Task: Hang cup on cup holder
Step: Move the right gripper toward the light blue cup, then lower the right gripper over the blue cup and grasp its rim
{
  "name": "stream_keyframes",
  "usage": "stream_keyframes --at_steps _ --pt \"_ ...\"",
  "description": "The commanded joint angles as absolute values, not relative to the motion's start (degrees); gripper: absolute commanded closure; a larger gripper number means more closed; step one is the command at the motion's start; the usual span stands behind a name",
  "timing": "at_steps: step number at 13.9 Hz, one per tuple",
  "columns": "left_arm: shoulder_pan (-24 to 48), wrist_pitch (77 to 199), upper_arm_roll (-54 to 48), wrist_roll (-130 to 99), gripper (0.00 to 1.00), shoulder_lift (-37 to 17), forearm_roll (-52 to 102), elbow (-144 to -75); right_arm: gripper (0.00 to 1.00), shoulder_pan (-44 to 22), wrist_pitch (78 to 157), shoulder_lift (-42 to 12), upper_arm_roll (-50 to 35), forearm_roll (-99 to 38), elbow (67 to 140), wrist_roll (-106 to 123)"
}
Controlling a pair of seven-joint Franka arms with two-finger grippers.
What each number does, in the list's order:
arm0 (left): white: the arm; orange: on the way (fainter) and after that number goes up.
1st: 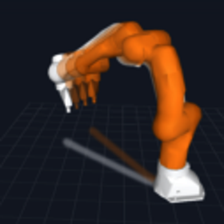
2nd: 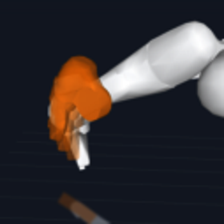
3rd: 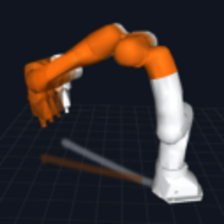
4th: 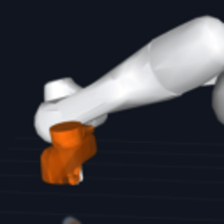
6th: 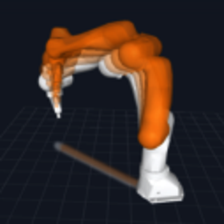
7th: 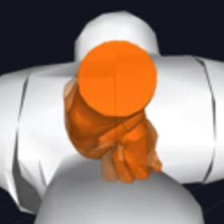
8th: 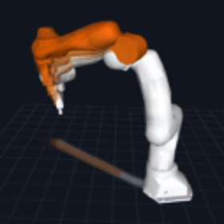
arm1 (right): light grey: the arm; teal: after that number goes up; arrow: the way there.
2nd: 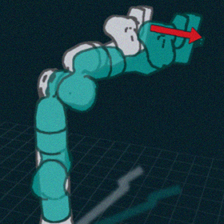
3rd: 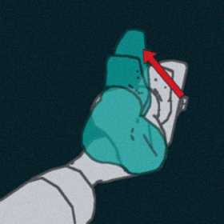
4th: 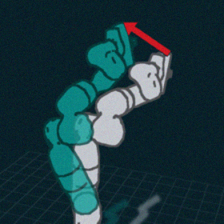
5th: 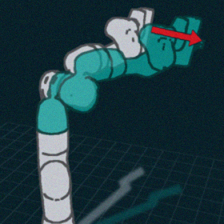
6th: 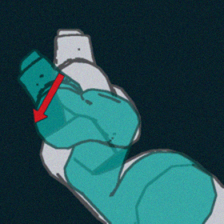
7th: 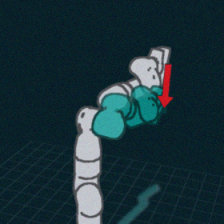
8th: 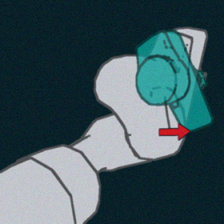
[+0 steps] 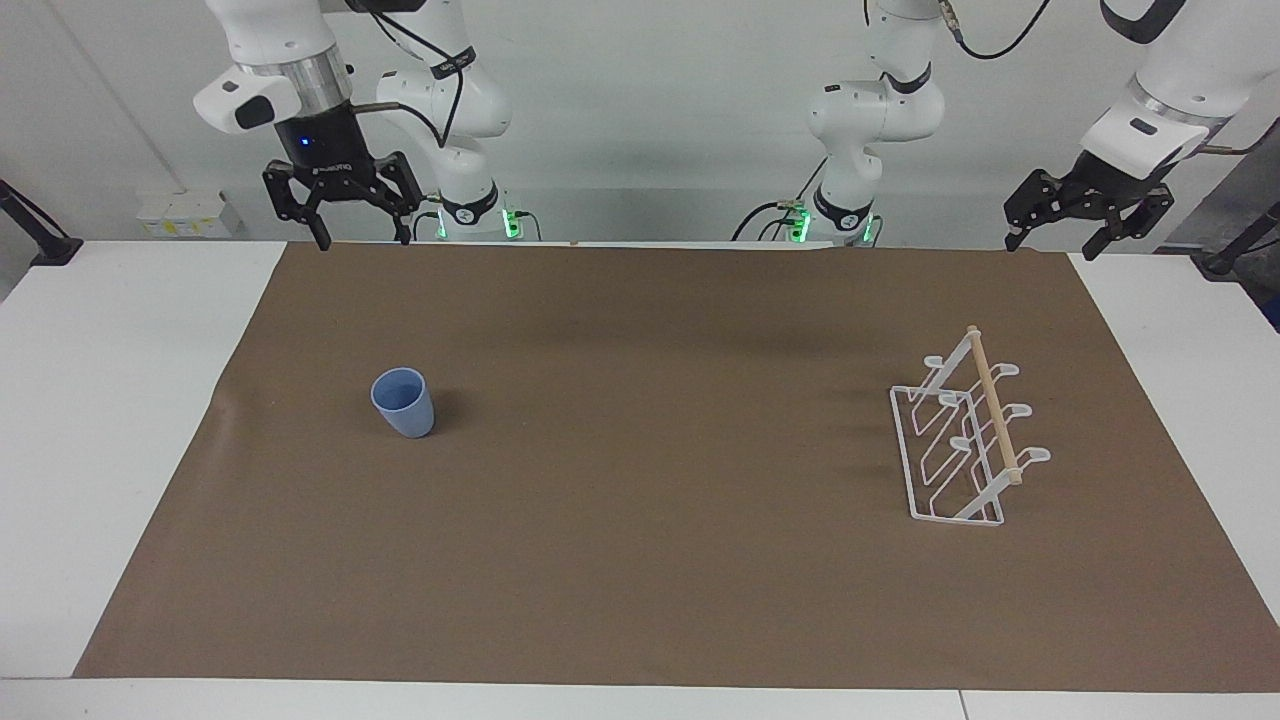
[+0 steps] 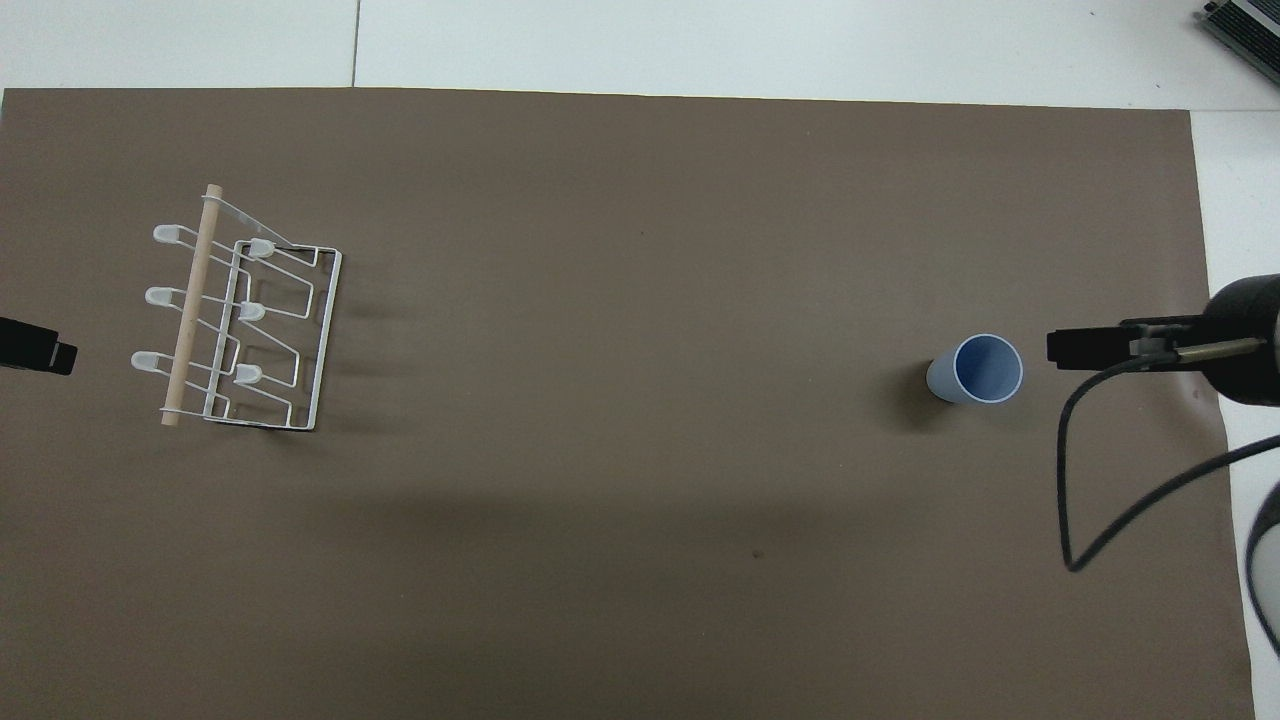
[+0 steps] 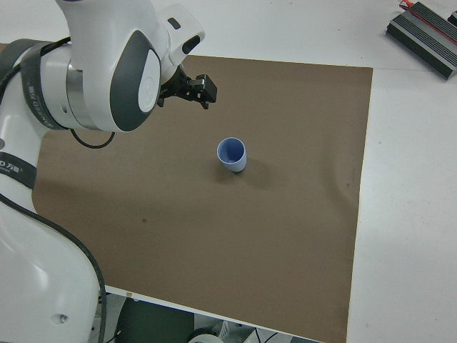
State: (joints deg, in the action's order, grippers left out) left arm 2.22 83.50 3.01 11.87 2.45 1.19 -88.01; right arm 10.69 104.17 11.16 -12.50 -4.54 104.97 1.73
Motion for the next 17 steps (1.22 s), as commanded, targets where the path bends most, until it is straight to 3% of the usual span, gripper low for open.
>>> stream_keyframes --at_steps 1,8,13,17 --pt "1.9 84.6 3.0 11.9 0.00 4.2 1.6 -90.2 0.00 10.4 112.7 11.0 -12.5 -6.1 110.6 3.3" --pt "2.6 84.3 2.9 11.5 0.00 4.2 1.5 -90.3 0.00 10.1 122.7 5.8 -12.4 -6.1 118.5 3.6" --pt "2.7 84.5 2.9 11.5 0.00 4.2 1.6 -90.3 0.00 9.1 128.0 -0.9 -12.4 -6.1 121.3 3.7" --pt "2.7 84.4 2.9 11.6 0.00 4.2 1.6 -90.3 0.00 8.0 132.2 -2.3 -12.4 -6.1 125.1 3.7"
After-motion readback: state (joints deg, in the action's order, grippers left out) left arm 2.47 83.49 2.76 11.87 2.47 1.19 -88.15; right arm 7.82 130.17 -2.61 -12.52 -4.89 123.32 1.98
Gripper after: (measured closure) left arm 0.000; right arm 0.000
